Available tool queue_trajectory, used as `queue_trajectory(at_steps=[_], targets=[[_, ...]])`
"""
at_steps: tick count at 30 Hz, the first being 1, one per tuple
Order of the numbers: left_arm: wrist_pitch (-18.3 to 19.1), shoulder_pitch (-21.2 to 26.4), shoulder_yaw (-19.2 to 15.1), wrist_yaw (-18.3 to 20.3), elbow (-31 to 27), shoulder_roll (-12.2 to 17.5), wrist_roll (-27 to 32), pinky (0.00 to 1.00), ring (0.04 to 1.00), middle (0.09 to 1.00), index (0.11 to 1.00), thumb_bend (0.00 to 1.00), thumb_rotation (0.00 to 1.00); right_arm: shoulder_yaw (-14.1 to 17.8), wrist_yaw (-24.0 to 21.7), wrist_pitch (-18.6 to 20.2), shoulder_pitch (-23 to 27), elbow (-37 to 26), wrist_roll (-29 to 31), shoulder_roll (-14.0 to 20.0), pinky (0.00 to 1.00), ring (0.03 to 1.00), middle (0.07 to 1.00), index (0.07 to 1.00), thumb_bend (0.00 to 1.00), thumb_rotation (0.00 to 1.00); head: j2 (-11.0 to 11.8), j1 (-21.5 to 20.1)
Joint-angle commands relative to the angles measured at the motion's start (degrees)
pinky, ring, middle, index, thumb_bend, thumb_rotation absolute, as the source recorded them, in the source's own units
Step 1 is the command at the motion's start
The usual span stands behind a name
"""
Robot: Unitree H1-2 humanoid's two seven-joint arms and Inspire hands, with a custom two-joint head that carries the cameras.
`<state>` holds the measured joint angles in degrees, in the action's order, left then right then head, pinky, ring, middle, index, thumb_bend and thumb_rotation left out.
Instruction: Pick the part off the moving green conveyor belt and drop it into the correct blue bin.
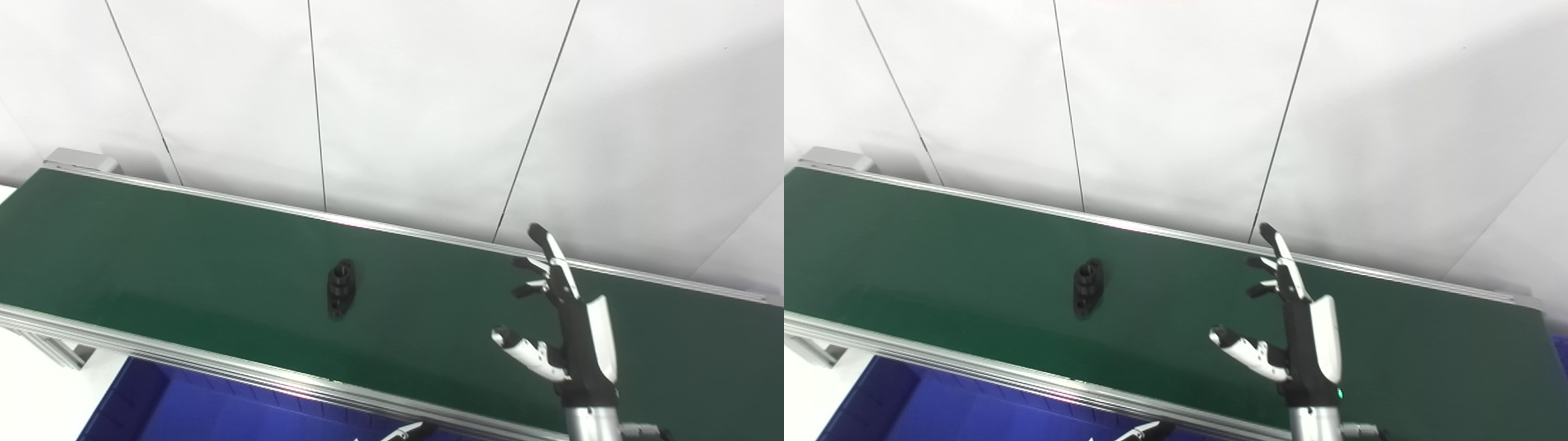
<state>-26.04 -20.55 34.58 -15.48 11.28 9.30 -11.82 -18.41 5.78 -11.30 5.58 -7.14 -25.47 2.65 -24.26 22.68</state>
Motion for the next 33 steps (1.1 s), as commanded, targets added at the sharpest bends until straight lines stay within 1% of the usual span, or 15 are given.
queue_trajectory(at_steps=[1, 3, 6, 9, 11, 14, 16, 21, 24, 27, 29, 31, 33], targets=[[-0.89, 0.18, 0.51, -0.66, -0.19, -0.11, -0.33, 0.85, 0.885, 0.887, 0.857, 1.00, 0.94, 0.41, -0.65, 2.05, 2.91, -0.65, -1.32, -1.81, 0.54, 0.734, 0.898, 0.934, 0.88, 0.85, -0.04, -0.07], [-0.89, 0.19, 0.34, -0.51, -0.15, -0.19, -0.28, 0.84, 0.887, 0.889, 0.857, 1.00, 0.94, 0.40, -0.88, 4.47, 3.74, -0.56, -3.34, -2.87, 0.52, 0.711, 0.885, 0.926, 0.88, 0.85, 0.01, -0.23], [-0.89, 0.37, 0.37, -0.39, -0.08, -0.21, -0.18, 0.84, 0.890, 0.894, 0.861, 1.00, 0.94, 0.15, -0.53, 8.55, 4.48, -0.35, -7.07, -5.08, 0.46, 0.637, 0.848, 0.915, 0.87, 0.86, 0.02, -0.16], [-0.89, 0.58, 0.34, -0.28, 0.11, -0.39, 0.20, 0.85, 0.894, 0.898, 0.866, 1.00, 0.94, -0.14, 0.52, 11.58, 4.94, 0.88, -9.86, -7.57, 0.47, 0.617, 0.814, 0.907, 0.86, 0.85, 0.12, -0.08], [-0.89, 0.67, 0.28, -0.45, 0.22, -0.51, 0.03, 0.85, 0.887, 0.896, 0.865, 1.00, 0.94, -0.24, 0.67, 12.38, 5.13, 1.61, -10.57, -8.59, 0.50, 0.642, 0.814, 0.916, 0.83, 0.81, 0.18, -0.14], [-0.89, 0.73, 0.16, -0.34, 0.32, -0.63, -0.05, 0.84, 0.889, 0.896, 0.866, 1.00, 0.94, -0.50, 1.10, 13.48, 5.70, 3.43, -12.04, -9.85, 0.51, 0.648, 0.813, 0.917, 0.82, 0.80, 0.23, -0.19], [-0.89, 0.86, 0.19, -0.60, 0.52, -0.72, -0.35, 0.84, 0.888, 0.895, 0.866, 1.00, 0.95, -0.56, 1.03, 13.54, 6.06, 4.64, -12.19, -10.27, 0.51, 0.646, 0.813, 0.917, 0.81, 0.78, 0.27, -0.17], [-0.89, 1.22, 0.45, -0.83, 0.90, -0.93, -0.15, 0.85, 0.885, 0.891, 0.864, 1.00, 0.94, -0.73, 0.44, 13.40, 6.93, 6.76, -11.72, -10.48, 0.52, 0.659, 0.827, 0.918, 0.82, 0.77, 0.24, 0.17], [-0.89, 1.34, 0.62, -1.06, 1.02, -0.94, -0.13, 0.86, 0.886, 0.891, 0.864, 1.00, 0.94, -1.06, 0.06, 12.69, 7.78, 8.08, -11.74, -9.74, 0.53, 0.673, 0.835, 0.920, 0.83, 0.78, 0.22, 0.29], [-0.89, 1.54, 0.90, -1.37, 1.16, -0.87, -0.19, 0.86, 0.884, 0.887, 0.862, 1.00, 0.94, -1.89, -0.98, 12.17, 9.27, 9.19, -12.55, -8.27, 0.57, 0.720, 0.862, 0.924, 0.84, 0.79, 0.16, 0.36], [-0.89, 1.64, 1.04, -1.42, 1.24, -0.90, 0.02, 0.87, 0.886, 0.887, 0.862, 1.00, 0.93, -2.77, -1.94, 12.16, 10.67, 9.91, -13.57, -6.99, 0.61, 0.771, 0.879, 0.925, 0.85, 0.81, 0.23, 0.45], [-0.89, 1.70, 1.11, -1.17, 1.30, -0.94, 0.40, 0.88, 0.889, 0.888, 0.863, 1.00, 0.93, -3.66, -2.95, 11.86, 12.18, 10.65, -14.11, -5.76, 0.62, 0.783, 0.881, 0.925, 0.85, 0.81, 0.24, 0.56], [-0.89, 1.68, 1.05, -0.99, 1.29, -1.05, 0.64, 0.85, 0.890, 0.888, 0.862, 1.00, 0.93, -4.71, -4.36, 11.11, 14.00, 11.57, -14.34, -4.40, 0.63, 0.783, 0.879, 0.927, 0.85, 0.83, 0.21, 0.64]])
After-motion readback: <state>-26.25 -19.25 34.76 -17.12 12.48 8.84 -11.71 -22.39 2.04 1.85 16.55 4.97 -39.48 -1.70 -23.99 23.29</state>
